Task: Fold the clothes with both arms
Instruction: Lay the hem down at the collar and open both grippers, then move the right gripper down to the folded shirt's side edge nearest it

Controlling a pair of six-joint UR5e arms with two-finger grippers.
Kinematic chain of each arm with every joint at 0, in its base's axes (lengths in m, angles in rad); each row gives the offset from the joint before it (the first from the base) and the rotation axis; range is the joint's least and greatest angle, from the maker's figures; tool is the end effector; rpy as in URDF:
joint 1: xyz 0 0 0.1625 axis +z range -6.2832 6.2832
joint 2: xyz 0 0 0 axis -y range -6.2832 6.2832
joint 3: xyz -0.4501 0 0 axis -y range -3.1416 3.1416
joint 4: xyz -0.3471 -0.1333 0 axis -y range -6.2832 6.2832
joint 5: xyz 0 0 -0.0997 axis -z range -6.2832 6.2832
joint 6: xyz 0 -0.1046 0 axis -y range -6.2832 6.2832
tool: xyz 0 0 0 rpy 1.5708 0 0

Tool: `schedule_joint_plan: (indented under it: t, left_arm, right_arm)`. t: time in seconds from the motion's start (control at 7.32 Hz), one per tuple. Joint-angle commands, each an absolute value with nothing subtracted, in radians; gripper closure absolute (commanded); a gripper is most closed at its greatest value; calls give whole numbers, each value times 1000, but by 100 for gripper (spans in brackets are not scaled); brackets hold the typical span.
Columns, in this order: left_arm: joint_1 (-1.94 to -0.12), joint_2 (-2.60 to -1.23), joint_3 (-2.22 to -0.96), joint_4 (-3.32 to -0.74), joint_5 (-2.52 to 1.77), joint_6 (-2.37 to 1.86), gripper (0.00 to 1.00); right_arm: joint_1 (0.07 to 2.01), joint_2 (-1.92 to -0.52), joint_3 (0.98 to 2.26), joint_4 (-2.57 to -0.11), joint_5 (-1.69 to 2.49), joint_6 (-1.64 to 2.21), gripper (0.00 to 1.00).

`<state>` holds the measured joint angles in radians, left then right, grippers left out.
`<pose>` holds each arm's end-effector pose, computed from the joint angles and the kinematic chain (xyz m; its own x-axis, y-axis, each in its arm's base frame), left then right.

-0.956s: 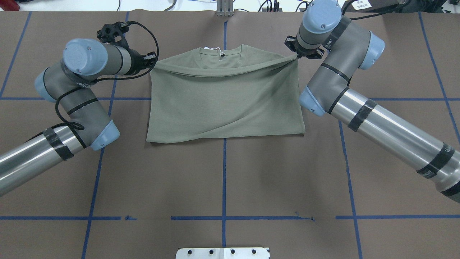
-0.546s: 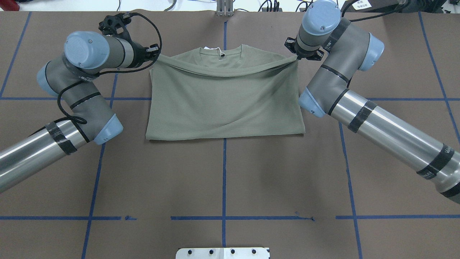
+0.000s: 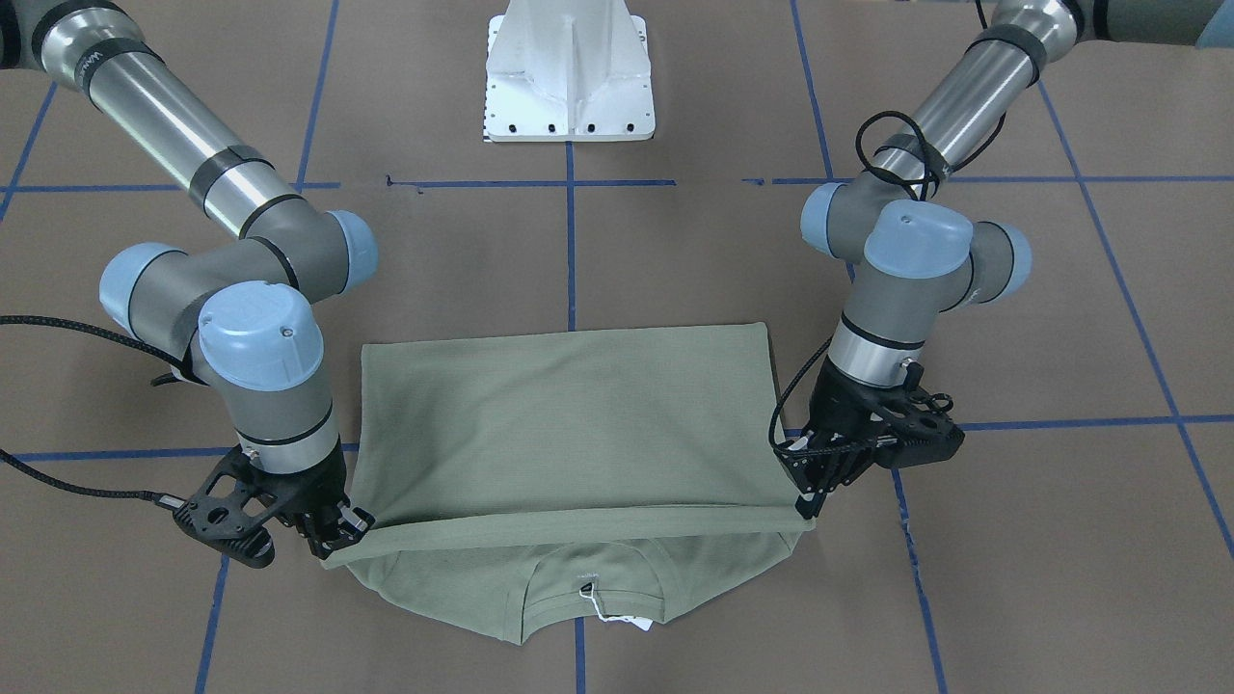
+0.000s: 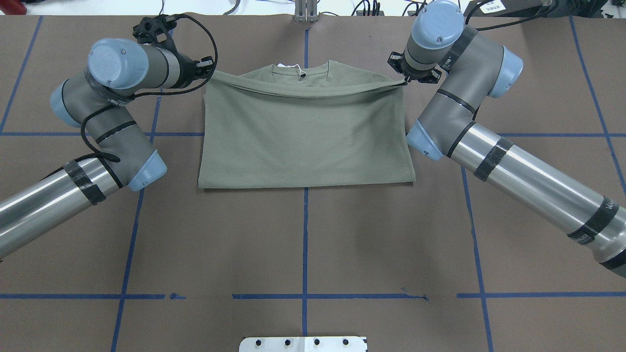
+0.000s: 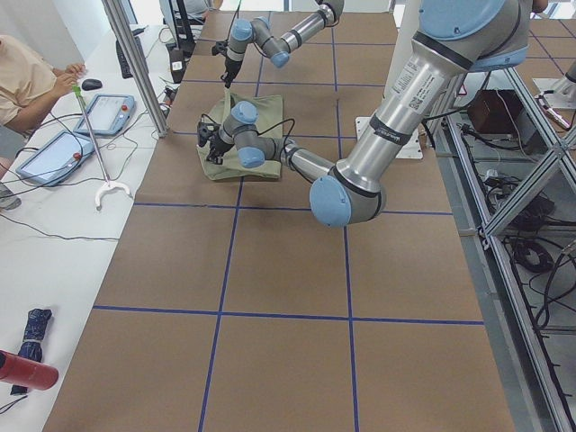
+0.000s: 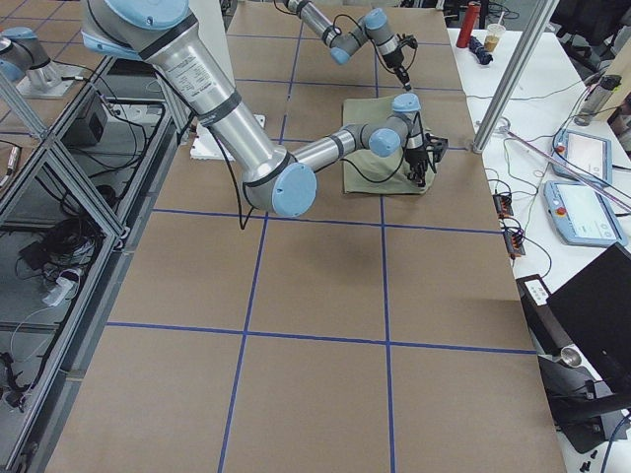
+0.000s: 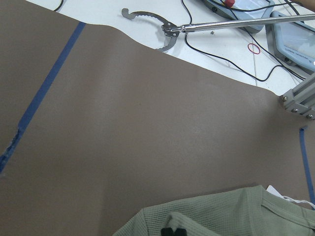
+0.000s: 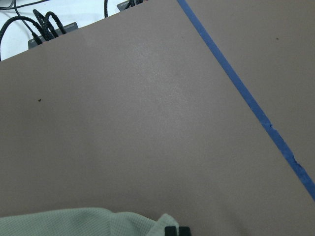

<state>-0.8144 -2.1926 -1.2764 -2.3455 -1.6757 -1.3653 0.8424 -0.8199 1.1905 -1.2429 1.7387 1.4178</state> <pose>0.4111 -0.6140 0.3748 0.4380 -0.1685 -0.8830 0.5821 0.8017 0.1357 -0.4283 -0.6542 0.3807 0.6051 0.4526 0.6551 -0.5788 0.8150 -0.0285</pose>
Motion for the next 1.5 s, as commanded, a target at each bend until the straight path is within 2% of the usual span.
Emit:
schedule_joint_plan:
  t: [0.0, 0.27, 0.41, 0.68, 0.82, 1.09, 1.37]
  left_arm:
    - [-815, -2194, -1255, -2353, -1677, -1362, 67]
    - [-819, -2194, -1255, -2358, -1677, -1362, 64]
    - [-822, -2188, -1258, -2388, -1683, -1362, 64]
    - [-827, -2178, -1261, -2395, -1703, -1361, 57]
    - [-828, -2178, -1264, -2398, -1770, -1359, 54]
    - [-833, -2180, -1270, -2399, -1799, -1330, 46]
    - [-839, -2180, -1270, -2410, -1798, -1322, 45]
  right_arm:
    - [819, -815, 1190, -1243, 1680, 1420, 41]
    - [828, -822, 1262, -1244, 1699, 1434, 40]
    - [828, -886, 1366, -1246, 1760, 1456, 36]
    - [787, -1078, 1623, -1246, 1825, 1552, 28]
    - [750, -1139, 1687, -1241, 1830, 1653, 24]
    - [681, -1211, 1788, -1243, 1819, 1759, 17]
    - [666, -1253, 1821, -1244, 1815, 1766, 14]
